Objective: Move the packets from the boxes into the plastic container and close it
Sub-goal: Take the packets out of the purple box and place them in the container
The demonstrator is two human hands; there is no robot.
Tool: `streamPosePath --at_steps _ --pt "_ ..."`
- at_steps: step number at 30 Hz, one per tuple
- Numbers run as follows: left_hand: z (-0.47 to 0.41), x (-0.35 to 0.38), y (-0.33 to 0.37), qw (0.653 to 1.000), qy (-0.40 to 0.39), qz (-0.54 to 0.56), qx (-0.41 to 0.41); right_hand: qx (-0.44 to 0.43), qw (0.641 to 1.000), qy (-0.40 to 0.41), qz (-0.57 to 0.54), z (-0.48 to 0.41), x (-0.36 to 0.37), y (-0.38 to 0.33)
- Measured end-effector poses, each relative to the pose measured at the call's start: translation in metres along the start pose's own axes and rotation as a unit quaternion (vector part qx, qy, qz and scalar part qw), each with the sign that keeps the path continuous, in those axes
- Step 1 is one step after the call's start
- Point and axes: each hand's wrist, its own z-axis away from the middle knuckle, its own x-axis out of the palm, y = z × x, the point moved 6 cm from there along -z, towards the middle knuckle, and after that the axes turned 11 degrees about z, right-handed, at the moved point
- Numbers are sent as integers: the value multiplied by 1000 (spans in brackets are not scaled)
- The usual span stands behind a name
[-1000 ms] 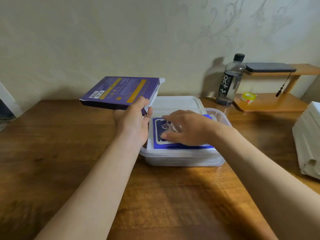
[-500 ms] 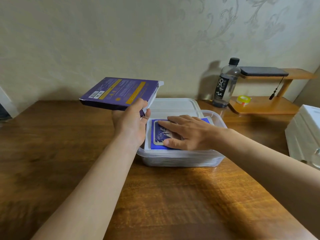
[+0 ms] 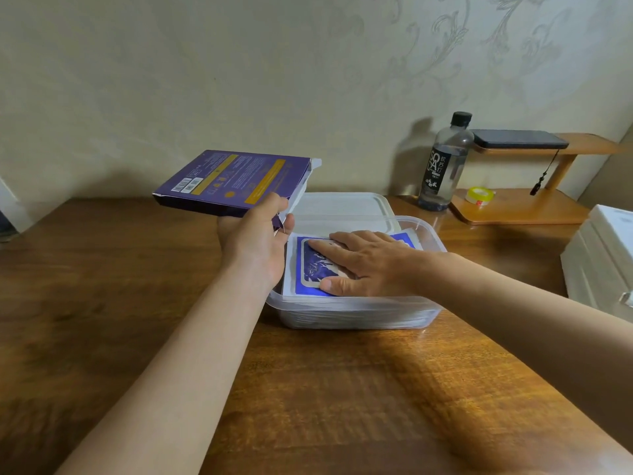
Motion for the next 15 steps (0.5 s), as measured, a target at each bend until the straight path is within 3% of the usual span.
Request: streamPosePath --at_steps 15 --pt "4 1 1 1000 -9 -7 7 10 999 40 11 4 -29 -5"
